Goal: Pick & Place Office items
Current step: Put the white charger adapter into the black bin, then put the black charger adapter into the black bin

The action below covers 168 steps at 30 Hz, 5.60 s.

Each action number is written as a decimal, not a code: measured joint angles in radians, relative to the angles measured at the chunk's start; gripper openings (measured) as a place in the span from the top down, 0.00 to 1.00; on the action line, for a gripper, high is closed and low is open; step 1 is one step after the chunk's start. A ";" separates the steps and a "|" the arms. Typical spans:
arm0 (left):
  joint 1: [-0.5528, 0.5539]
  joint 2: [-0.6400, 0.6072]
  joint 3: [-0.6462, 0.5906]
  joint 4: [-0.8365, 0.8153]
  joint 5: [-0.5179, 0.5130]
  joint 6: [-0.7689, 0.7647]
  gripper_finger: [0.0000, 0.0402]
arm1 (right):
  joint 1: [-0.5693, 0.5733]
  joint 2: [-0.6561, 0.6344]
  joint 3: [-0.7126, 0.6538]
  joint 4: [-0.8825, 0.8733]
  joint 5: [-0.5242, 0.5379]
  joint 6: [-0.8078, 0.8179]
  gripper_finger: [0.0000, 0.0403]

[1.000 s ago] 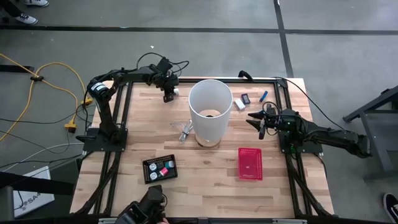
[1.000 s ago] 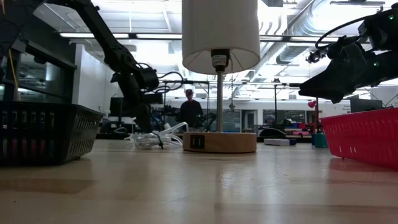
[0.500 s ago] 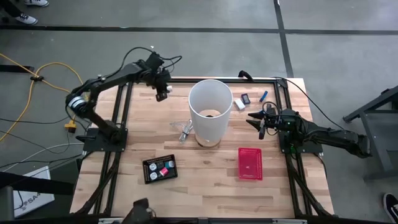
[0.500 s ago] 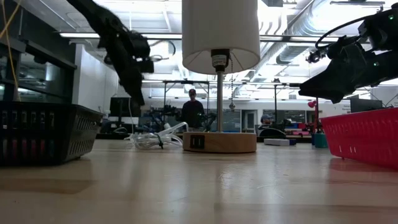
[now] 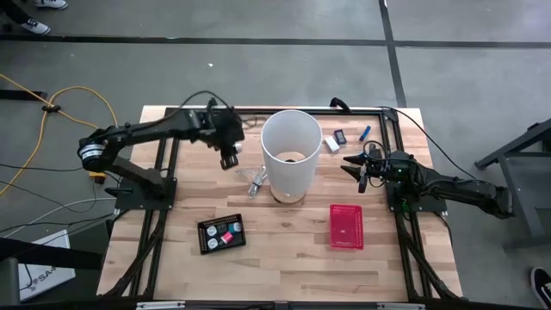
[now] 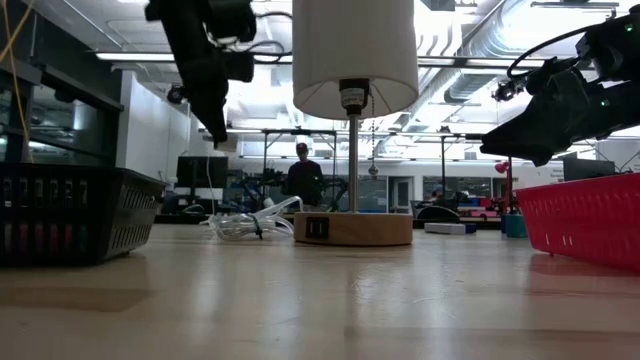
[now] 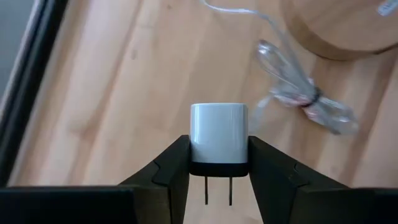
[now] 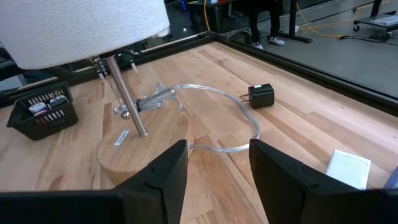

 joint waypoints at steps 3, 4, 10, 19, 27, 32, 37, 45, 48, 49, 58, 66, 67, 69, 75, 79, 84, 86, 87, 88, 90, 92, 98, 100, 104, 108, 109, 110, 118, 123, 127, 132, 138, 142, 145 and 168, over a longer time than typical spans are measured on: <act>-0.103 -0.014 0.000 -0.042 -0.077 -0.122 0.67 | 0.000 0.000 0.000 0.000 0.000 0.000 0.60; -0.136 -0.020 0.000 -0.056 -0.099 -0.162 0.67 | 0.000 0.000 0.000 0.000 0.000 0.000 0.60; -0.353 -0.042 -0.002 -0.132 -0.209 -0.413 0.67 | 0.000 0.000 0.000 0.000 0.000 0.000 0.60; -0.657 -0.041 -0.002 -0.241 -0.423 -0.880 0.67 | 0.000 0.000 0.000 0.000 0.000 0.000 0.60; -0.824 0.004 -0.002 -0.289 -0.473 -1.134 0.67 | 0.000 0.000 0.000 0.000 0.000 0.000 0.60; -0.884 0.053 -0.002 -0.271 -0.475 -1.186 0.67 | 0.000 0.000 0.000 0.000 0.000 0.000 0.60; -0.909 0.092 -0.002 -0.224 -0.471 -1.193 0.67 | 0.000 0.000 0.000 0.000 0.000 0.000 0.60; -0.988 0.137 -0.002 -0.088 -0.392 -1.158 0.67 | 0.000 0.000 0.000 0.000 0.000 0.000 0.60; -1.024 0.155 -0.002 -0.047 -0.374 -1.155 0.67 | 0.000 0.000 0.000 0.000 0.000 0.000 0.60; -1.035 0.161 -0.002 -0.040 -0.370 -1.155 0.67 | 0.000 0.000 0.000 0.000 0.000 0.000 0.60; -1.076 0.239 -0.002 -0.020 -0.334 -1.127 0.67 | 0.000 0.000 0.000 0.000 0.000 0.000 0.60; -1.076 0.272 -0.002 0.030 -0.294 -1.111 0.67 | 0.000 0.000 0.000 0.000 0.000 0.000 0.60; -1.075 0.272 -0.002 0.030 -0.296 -1.119 0.67 | 0.000 0.000 0.000 0.000 0.000 0.000 0.60; -1.069 0.272 -0.002 0.029 -0.300 -1.133 0.66 | 0.000 0.000 0.000 0.000 0.000 0.000 0.60; -1.063 0.272 -0.002 0.029 -0.305 -1.134 0.59 | 0.000 0.000 0.000 0.000 0.000 0.000 0.60; -1.060 0.272 -0.002 0.030 -0.305 -1.136 0.58 | 0.000 0.000 0.000 0.000 0.000 0.000 0.60; -1.059 0.272 -0.002 0.030 -0.305 -1.140 0.58 | 0.000 0.000 0.000 0.000 0.000 0.000 0.60; -1.059 0.272 -0.002 0.030 -0.304 -1.141 0.57 | 0.000 0.000 0.000 0.000 0.000 0.000 0.60; -1.059 0.272 -0.002 0.030 -0.304 -1.142 0.57 | 0.000 0.000 0.000 0.000 0.000 0.000 0.60; -1.059 0.272 -0.002 0.030 -0.304 -1.142 0.57 | 0.000 0.000 0.000 0.000 0.000 0.000 0.60; -1.059 0.272 -0.002 0.030 -0.305 -1.144 0.57 | 0.000 0.000 0.000 0.000 0.000 0.000 0.60; -1.059 0.272 -0.002 0.030 -0.304 -1.144 0.57 | 0.000 0.000 0.000 0.000 0.000 0.000 0.60; -1.059 0.271 -0.002 0.030 -0.305 -1.144 0.57 | 0.000 0.000 0.000 0.000 0.000 0.000 0.60; -1.059 0.271 -0.002 0.030 -0.306 -1.151 0.57 | 0.000 0.000 0.000 0.000 0.000 0.000 0.60; -1.051 0.271 -0.002 0.030 -0.309 -1.163 0.57 | 0.000 0.000 0.000 0.000 0.000 0.000 0.60; -1.045 0.271 -0.002 0.030 -0.344 -1.162 0.57 | 0.000 0.000 0.000 0.000 0.000 0.000 0.60; -1.045 0.271 -0.002 0.030 -0.359 -1.158 0.57 | 0.000 0.000 0.000 0.000 0.000 0.000 0.60; -1.045 0.269 -0.002 0.030 -0.374 -1.149 0.57 | 0.000 0.000 0.000 0.000 0.000 0.000 0.60; -1.021 0.241 -0.002 0.026 -0.421 -1.114 0.57 | 0.000 0.000 0.000 0.000 0.000 0.000 0.60; -0.964 0.205 -0.002 0.023 -0.422 -1.027 0.57 | 0.000 0.000 0.000 0.000 0.000 0.000 0.60; -0.919 0.177 -0.002 0.022 -0.422 -0.953 0.57 | 0.000 0.000 0.000 0.000 0.000 0.000 0.60; -0.897 0.110 -0.030 0.018 -0.482 -0.945 0.57 | 0.000 0.000 0.000 0.000 0.000 0.000 0.60; -0.830 -0.026 -0.149 0.020 -0.520 -0.942 0.57 | 0.000 0.000 0.000 0.000 0.000 0.000 0.60; -0.731 -0.127 -0.236 0.055 -0.519 -0.881 0.57 | 0.000 0.000 0.000 0.000 0.000 0.000 0.60; -0.639 -0.193 -0.293 0.129 -0.510 -0.776 0.57 | 0.000 0.000 0.000 0.000 0.000 0.000 0.60; 0.151 -0.269 -0.523 0.673 0.093 -0.146 0.57 | 0.000 0.000 0.000 0.000 0.000 0.000 0.60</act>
